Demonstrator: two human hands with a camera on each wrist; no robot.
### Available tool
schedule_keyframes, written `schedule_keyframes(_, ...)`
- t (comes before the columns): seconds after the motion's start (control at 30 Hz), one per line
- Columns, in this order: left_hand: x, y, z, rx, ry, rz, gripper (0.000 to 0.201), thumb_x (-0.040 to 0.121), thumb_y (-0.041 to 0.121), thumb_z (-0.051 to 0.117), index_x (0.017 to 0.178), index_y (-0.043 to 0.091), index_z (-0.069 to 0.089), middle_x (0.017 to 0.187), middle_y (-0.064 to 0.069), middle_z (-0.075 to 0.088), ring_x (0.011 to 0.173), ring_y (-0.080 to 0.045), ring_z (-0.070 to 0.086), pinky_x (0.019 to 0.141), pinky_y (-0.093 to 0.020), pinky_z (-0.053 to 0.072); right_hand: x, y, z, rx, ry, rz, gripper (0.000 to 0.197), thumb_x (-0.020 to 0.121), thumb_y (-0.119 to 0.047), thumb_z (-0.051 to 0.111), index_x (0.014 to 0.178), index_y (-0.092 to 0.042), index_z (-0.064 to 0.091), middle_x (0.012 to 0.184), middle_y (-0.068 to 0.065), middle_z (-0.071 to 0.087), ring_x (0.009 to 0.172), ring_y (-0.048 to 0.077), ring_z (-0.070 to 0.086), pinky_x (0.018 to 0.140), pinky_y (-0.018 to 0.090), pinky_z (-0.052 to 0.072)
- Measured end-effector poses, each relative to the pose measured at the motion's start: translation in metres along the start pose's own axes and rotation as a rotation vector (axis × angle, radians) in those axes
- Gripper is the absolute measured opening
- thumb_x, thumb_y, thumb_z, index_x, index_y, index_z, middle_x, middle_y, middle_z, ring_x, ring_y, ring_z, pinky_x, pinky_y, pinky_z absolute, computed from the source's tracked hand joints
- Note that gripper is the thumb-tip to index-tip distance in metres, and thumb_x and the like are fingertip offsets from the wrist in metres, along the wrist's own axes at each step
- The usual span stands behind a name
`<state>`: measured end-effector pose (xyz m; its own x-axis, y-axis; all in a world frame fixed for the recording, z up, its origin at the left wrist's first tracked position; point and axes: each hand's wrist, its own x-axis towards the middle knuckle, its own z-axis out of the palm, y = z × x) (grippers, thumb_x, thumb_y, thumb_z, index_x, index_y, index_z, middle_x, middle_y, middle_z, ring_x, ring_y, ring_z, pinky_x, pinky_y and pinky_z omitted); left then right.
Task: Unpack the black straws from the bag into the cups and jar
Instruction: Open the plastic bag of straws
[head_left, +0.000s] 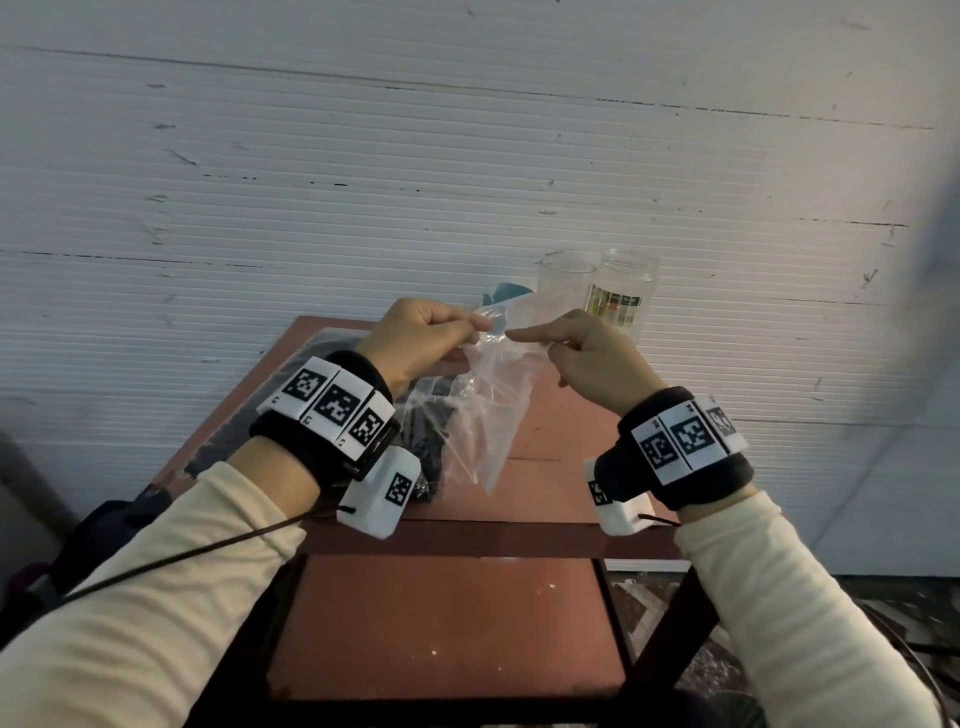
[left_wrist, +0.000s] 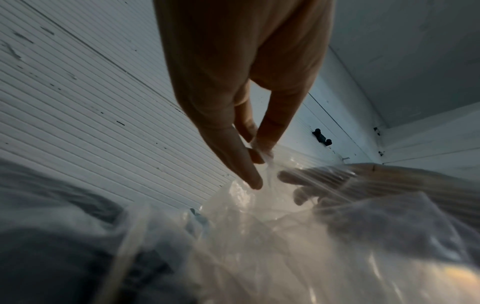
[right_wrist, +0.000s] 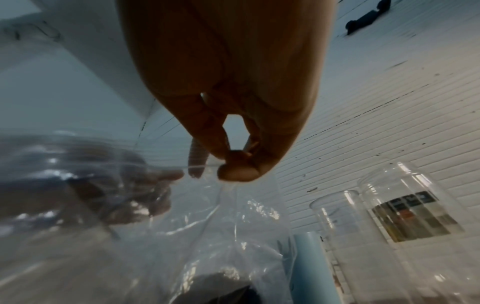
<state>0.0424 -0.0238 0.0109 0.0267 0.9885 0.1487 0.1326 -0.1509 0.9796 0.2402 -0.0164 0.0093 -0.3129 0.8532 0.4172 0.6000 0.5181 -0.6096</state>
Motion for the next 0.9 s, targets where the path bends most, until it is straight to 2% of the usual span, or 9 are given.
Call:
schedule_keyframes(0.07,0.000,0.001,0.002,-0.028,-0.007,-0.010,0.011,0.082,0.009,0.074,0.092,0.009,0.072,0.088,-0.009,0.073,0.072,-0.015,0.072,0.064,-0.023,0.058,0.000,0.001,0.002,-0.010,0.050,0.016,0.032,0.093,-0.009,0.049,0.109,-0.026,0.072,0.096,-0.003,0.057,0.069,0.007,0.054,0.060,0.006,0.042)
schedule_keyframes(0.1,0.000,0.000,0.002,-0.023,-0.008,-0.015,0.016,0.078,0.007,0.077,0.093,0.009,0.071,0.087,-0.009,0.072,0.073,-0.016,0.072,0.065,-0.024,0.058,0.000,0.001,0.003,-0.033,0.068,0.022,0.026,0.092,-0.014,0.055,0.110,-0.023,0.072,0.099,-0.004,0.058,0.072,0.002,0.051,0.061,0.002,0.038)
schedule_keyframes(0.23,0.001,-0.005,-0.007,0.039,-0.044,-0.019,0.036,0.073,-0.011,0.074,0.100,0.012,0.068,0.089,-0.008,0.066,0.079,-0.022,0.069,0.073,-0.029,0.061,-0.001,0.012,-0.004,-0.132,0.005,0.035,0.042,0.084,-0.016,0.067,0.126,-0.017,0.063,0.101,-0.002,0.052,0.075,0.000,0.047,0.075,0.015,0.037)
schedule_keyframes(0.37,-0.001,-0.012,-0.032,0.077,-0.007,-0.009,0.052,0.070,-0.014,0.074,0.118,0.005,0.064,0.098,-0.017,0.067,0.088,-0.021,0.068,0.073,-0.020,0.058,-0.011,0.031,-0.023,-0.272,-0.143,0.113,0.058,0.083,-0.007,0.062,0.138,-0.017,0.049,0.102,-0.003,0.042,0.077,0.003,0.045,0.083,0.021,0.039)
schedule_keyframes(0.5,-0.006,-0.010,-0.051,0.061,-0.044,-0.028,0.060,0.073,-0.022,0.065,0.126,0.002,0.055,0.085,-0.013,0.058,0.071,-0.006,0.071,0.066,-0.013,0.054,-0.020,0.042,-0.037,-0.252,-0.178,0.171,0.058,0.086,-0.004,0.053,0.130,-0.041,0.052,0.114,0.005,0.042,0.100,0.020,0.049,0.102,0.035,0.039)
schedule_keyframes(0.63,-0.006,-0.007,-0.051,0.117,-0.114,-0.085,0.069,0.074,-0.021,0.065,0.134,0.010,0.051,0.101,-0.015,0.052,0.084,-0.015,0.068,0.070,-0.023,0.059,-0.017,0.034,-0.028,-0.055,-0.295,0.089,0.084,0.077,0.012,0.040,0.129,-0.053,0.049,0.138,0.002,0.043,0.131,0.017,0.038,0.112,0.033,0.029)
schedule_keyframes(0.73,-0.004,-0.004,-0.041,0.021,-0.099,-0.144,0.062,0.079,-0.019,0.062,0.133,0.009,0.049,0.083,-0.001,0.050,0.071,-0.010,0.066,0.072,-0.029,0.060,-0.010,0.024,-0.015,0.045,-0.358,0.101,0.091,0.077,0.024,0.035,0.137,-0.045,0.043,0.151,-0.003,0.036,0.130,0.013,0.044,0.101,0.028,0.042)
schedule_keyframes(0.8,-0.003,-0.001,-0.036,-0.065,-0.091,-0.171,0.057,0.081,-0.019,0.059,0.129,0.009,0.048,0.073,0.001,0.056,0.071,-0.012,0.068,0.071,-0.027,0.059,-0.006,0.021,-0.006,0.071,-0.354,0.152,0.086,0.081,0.024,0.035,0.143,-0.035,0.039,0.147,-0.002,0.040,0.108,0.009,0.057,0.081,0.022,0.049)
schedule_keyframes(0.9,0.000,-0.002,-0.036,-0.130,-0.096,-0.181,0.050,0.086,-0.021,0.051,0.128,0.005,0.047,0.056,0.005,0.061,0.064,-0.008,0.068,0.067,-0.024,0.059,0.001,0.023,-0.001,0.101,-0.208,0.240,0.078,0.083,0.021,0.031,0.147,-0.023,0.037,0.125,0.006,0.052,0.079,0.002,0.052,0.065,0.013,0.044)
